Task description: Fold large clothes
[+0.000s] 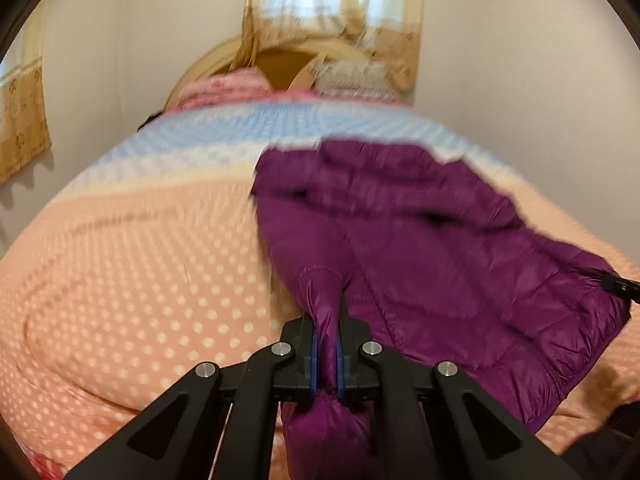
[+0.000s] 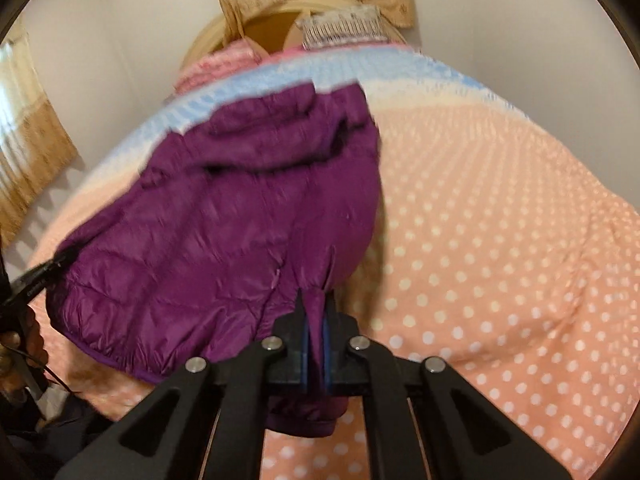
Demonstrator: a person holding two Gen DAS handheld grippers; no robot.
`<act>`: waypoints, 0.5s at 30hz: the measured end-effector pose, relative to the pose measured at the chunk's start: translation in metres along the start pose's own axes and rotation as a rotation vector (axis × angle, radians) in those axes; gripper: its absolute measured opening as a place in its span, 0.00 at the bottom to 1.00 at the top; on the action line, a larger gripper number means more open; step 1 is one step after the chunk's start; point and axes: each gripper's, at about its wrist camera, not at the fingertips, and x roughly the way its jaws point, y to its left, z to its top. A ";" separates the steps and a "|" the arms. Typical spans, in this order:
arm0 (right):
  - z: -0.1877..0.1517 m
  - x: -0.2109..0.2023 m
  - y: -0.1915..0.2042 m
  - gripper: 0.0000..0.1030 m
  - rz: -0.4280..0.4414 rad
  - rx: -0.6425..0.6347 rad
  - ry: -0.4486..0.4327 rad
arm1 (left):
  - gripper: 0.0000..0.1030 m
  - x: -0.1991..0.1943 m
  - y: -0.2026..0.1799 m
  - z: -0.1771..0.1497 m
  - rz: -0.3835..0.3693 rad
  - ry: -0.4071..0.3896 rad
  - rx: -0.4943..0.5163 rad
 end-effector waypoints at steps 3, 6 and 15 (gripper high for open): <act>0.008 -0.049 0.007 0.06 0.022 -0.020 -0.093 | 0.05 -0.044 -0.001 0.015 -0.037 -0.074 0.001; 0.023 -0.095 0.016 0.06 0.042 -0.044 -0.205 | 0.05 -0.083 0.004 0.033 -0.061 -0.151 -0.019; 0.125 -0.045 0.033 0.06 0.013 -0.098 -0.402 | 0.05 0.015 0.035 0.094 0.065 -0.205 -0.022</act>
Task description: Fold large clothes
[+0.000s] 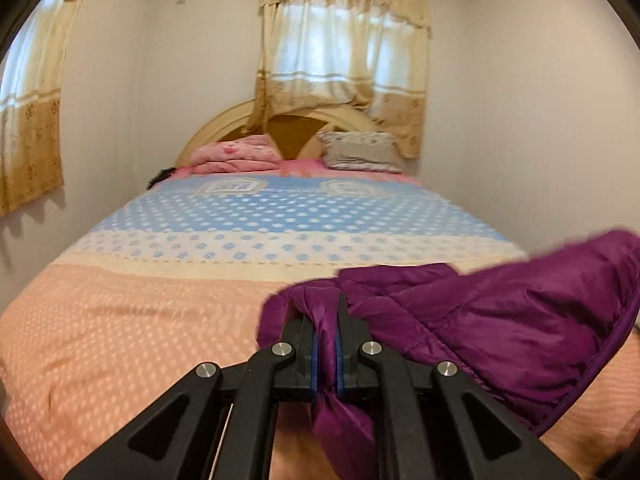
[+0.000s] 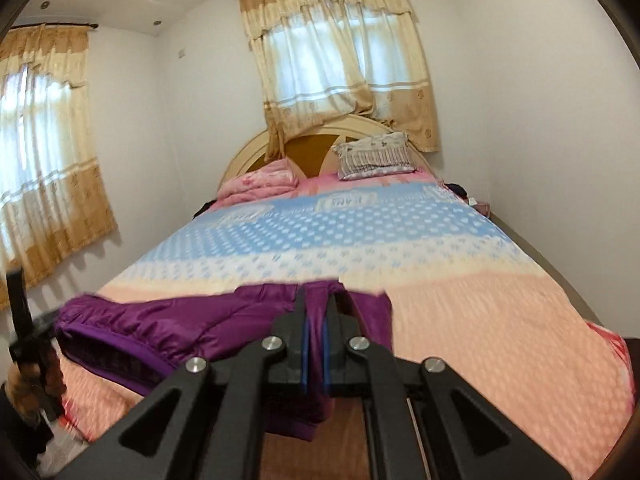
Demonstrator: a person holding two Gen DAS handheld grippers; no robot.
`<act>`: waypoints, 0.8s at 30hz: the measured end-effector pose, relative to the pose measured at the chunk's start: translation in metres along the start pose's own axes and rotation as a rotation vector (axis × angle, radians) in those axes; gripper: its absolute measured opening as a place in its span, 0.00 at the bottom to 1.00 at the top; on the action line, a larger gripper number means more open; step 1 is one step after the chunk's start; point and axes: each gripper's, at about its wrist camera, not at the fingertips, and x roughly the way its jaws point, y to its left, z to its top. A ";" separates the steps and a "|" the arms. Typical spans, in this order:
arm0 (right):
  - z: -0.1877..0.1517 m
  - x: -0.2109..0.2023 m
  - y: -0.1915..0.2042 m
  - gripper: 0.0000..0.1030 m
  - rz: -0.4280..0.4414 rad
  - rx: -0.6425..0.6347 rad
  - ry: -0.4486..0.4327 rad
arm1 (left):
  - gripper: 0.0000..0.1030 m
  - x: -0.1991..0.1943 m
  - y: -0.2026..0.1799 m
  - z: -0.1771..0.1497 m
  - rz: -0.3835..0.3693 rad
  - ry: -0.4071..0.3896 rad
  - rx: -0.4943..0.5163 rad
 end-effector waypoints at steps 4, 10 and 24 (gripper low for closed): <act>-0.005 0.093 -0.022 0.06 -0.049 0.080 0.069 | 0.12 0.076 0.019 -0.006 0.025 0.090 -0.059; -0.018 0.164 -0.042 0.08 -0.090 0.113 0.158 | 0.25 0.100 0.033 -0.003 0.033 0.093 -0.165; -0.028 0.211 -0.056 0.73 -0.155 0.101 0.198 | 0.98 0.117 0.012 0.017 0.058 0.006 -0.130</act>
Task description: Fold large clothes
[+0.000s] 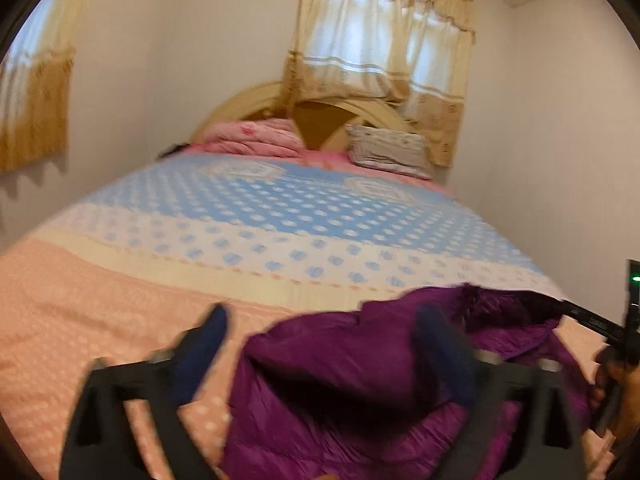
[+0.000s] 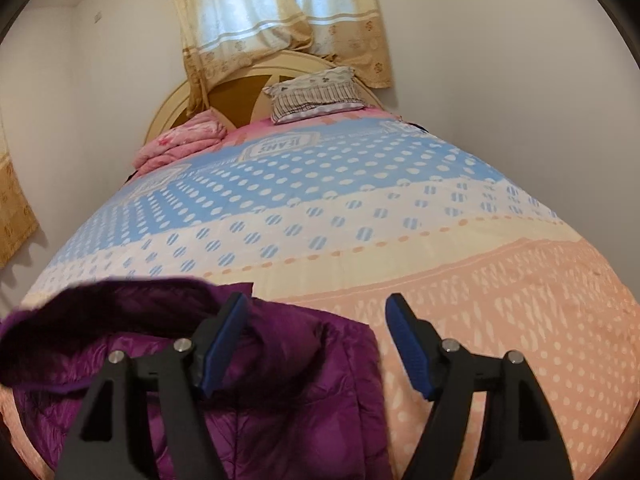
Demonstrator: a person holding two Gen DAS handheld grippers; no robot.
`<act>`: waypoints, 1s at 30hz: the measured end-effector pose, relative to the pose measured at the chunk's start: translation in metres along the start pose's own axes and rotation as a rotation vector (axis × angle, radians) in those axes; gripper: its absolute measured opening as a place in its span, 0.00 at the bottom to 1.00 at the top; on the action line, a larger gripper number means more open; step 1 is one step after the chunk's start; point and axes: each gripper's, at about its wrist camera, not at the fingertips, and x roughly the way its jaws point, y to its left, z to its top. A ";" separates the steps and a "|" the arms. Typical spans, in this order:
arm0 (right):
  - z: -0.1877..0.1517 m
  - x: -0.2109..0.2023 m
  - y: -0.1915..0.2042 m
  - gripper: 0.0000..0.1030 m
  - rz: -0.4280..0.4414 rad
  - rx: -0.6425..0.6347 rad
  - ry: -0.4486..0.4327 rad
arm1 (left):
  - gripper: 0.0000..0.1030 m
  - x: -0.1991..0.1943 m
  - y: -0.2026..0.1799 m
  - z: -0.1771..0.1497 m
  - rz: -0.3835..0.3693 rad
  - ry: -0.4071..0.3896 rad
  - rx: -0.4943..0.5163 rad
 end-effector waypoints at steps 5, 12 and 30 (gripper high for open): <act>0.000 -0.003 0.012 0.73 0.000 -0.019 -0.009 | 0.98 0.001 -0.018 0.002 0.134 -0.025 0.099; -0.002 0.001 0.069 0.35 0.058 -0.139 0.077 | 0.98 0.030 -0.065 -0.011 0.162 -0.006 0.246; -0.040 0.089 0.083 0.35 -0.026 -0.159 0.205 | 0.98 0.167 -0.062 -0.048 0.284 0.294 0.294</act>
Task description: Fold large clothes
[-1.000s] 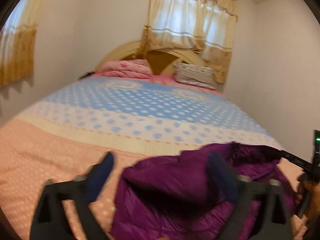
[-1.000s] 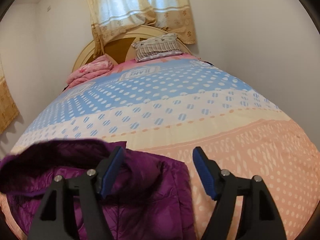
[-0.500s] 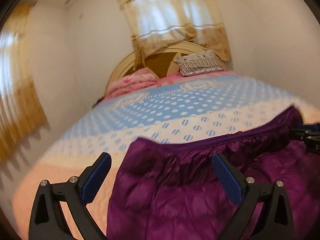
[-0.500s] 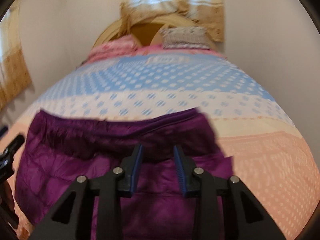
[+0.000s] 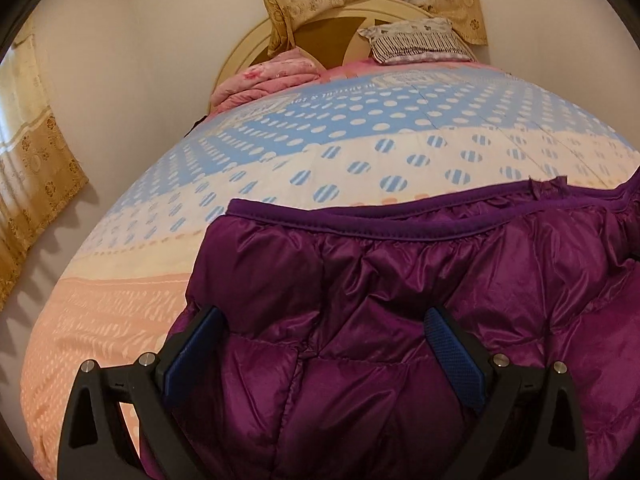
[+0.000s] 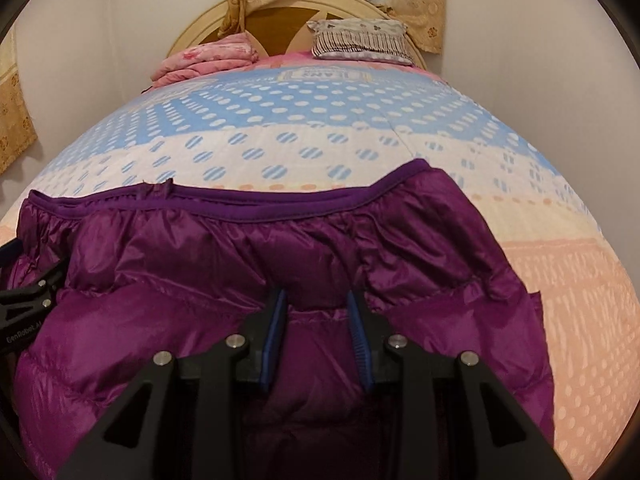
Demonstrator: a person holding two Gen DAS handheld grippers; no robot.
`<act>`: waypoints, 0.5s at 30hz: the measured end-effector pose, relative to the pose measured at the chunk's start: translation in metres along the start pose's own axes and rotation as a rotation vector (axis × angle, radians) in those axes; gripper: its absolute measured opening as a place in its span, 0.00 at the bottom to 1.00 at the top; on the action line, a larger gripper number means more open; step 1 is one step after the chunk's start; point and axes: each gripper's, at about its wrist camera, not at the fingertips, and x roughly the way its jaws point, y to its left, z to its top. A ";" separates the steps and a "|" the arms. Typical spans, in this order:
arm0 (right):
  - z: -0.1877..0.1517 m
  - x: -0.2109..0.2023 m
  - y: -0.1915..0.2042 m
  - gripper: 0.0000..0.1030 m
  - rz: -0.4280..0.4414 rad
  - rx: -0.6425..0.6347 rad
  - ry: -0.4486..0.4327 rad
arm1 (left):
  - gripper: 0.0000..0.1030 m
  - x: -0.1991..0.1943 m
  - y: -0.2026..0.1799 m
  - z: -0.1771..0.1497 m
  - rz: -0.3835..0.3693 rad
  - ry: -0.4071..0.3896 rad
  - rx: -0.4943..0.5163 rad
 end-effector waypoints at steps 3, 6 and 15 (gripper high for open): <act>-0.002 0.000 -0.001 0.34 0.003 0.010 -0.003 | 0.99 0.003 0.000 -0.001 -0.008 0.020 -0.006; -0.002 0.003 0.000 0.34 -0.001 0.013 0.005 | 0.99 0.008 -0.004 0.001 -0.028 0.052 -0.014; -0.001 0.010 0.004 0.34 -0.024 0.001 0.034 | 0.99 0.014 -0.006 -0.001 -0.056 0.105 -0.028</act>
